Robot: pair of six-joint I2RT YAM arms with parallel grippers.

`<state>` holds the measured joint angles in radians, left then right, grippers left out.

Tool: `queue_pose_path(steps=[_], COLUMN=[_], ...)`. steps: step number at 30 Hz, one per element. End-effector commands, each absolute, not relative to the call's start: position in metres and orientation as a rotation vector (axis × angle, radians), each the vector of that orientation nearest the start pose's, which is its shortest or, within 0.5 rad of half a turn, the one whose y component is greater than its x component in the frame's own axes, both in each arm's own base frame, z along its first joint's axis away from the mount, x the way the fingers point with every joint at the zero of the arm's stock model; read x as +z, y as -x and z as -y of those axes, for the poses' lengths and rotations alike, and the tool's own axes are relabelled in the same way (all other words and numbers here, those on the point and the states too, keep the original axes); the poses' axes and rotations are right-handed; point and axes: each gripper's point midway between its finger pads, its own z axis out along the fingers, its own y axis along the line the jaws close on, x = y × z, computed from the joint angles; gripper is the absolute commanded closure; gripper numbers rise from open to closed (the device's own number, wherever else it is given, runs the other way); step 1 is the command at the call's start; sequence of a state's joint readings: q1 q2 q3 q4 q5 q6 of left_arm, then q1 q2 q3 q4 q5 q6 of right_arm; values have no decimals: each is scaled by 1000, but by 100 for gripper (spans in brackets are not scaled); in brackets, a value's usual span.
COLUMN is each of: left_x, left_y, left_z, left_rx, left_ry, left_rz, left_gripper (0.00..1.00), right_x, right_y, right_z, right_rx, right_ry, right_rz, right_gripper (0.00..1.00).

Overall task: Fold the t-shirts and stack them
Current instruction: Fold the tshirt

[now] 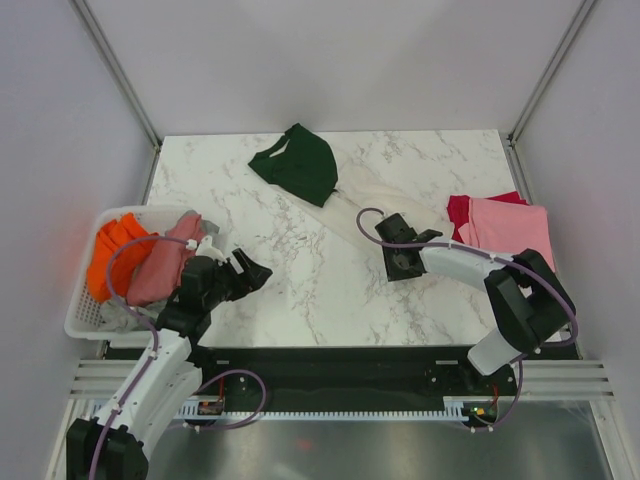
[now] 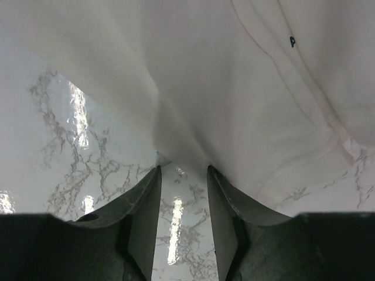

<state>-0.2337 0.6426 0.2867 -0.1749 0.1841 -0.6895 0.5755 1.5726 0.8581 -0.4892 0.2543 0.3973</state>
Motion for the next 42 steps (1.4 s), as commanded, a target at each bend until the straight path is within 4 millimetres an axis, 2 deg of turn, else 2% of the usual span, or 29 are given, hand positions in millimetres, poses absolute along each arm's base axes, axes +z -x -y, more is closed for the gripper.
queue_pose_path(steps=[1, 6, 12, 13, 15, 19, 21, 26, 27, 29, 30, 31, 32, 33, 34, 35, 36, 37, 38, 39, 40, 41, 42], left_x=[95, 93, 91, 91, 90, 90, 90, 86, 86, 86, 85, 85, 85, 83, 83, 83, 81, 80, 80, 79, 77, 77, 76], left_y=[-237, -237, -237, -237, -237, -237, -237, -239, -239, -240, -241, -241, -242, -241, -241, -241, -240, -240, -239, -238, -236, -233, -231], left_z=[112, 111, 110, 110, 110, 109, 108, 106, 106, 105, 104, 104, 102, 101, 100, 99, 98, 97, 97, 98, 99, 103, 106], left_rx=[-697, -693, -684, -683, -681, -677, -672, -652, -650, -644, -636, -632, -621, -614, -608, -608, -597, -595, -596, -601, -608, -636, -650], left_ry=[323, 321, 321, 319, 321, 325, 331, 348, 349, 355, 360, 363, 371, 380, 387, 394, 405, 409, 413, 415, 421, 411, 410], left_rz=[-2106, -2108, -2113, -2113, -2116, -2113, -2113, -2127, -2128, -2130, -2133, -2132, -2132, -2137, -2137, -2141, -2148, -2154, -2160, -2164, -2177, -2191, -2203], left_gripper=[15, 14, 14, 14, 14, 14, 14, 14, 14, 14, 14, 14, 14, 14, 14, 14, 13, 13, 13, 13, 13, 13, 13], right_x=[18, 4, -8, -11, -15, -15, -11, 1, 10, 12, 28, 32, 23, 47, 53, 50, 69, 75, 89, 94, 100, 119, 113], right_y=[-287, -286, -279, -277, -273, -261, -252, -210, -198, -184, -186, -169, -163, -156, -152, -150, -152, -155, -160, -166, -171, -173, -177], right_z=[-134, -125, -120, -119, -120, -138, -154, -226, -254, -287, -320, -344, -362, -403, -422, -437, -459, -464, -465, -460, -455, -449, -435], right_rx=[-125, -161, -186, -191, -183, -73, -4, 182, 241, 305, 392, 439, 447, 566, 619, 649, 726, 739, 750, 735, 735, 771, 759], right_ry=[114, 86, 78, 79, 73, 133, 169, 356, 433, 462, 475, 544, 567, 617, 637, 653, 653, 645, 627, 607, 590, 575, 564], right_rz=[-2642, -2676, -2703, -2713, -2731, -2759, -2771, -2764, -2735, -2735, -2699, -2691, -2711, -2650, -2632, -2636, -2588, -2569, -2532, -2516, -2498, -2465, -2474], right_gripper=[55, 63, 85, 93, 100, 100, 100, 100, 100, 100, 100, 100, 100, 100, 100, 92, 67, 56, 48, 43, 41, 41, 41])
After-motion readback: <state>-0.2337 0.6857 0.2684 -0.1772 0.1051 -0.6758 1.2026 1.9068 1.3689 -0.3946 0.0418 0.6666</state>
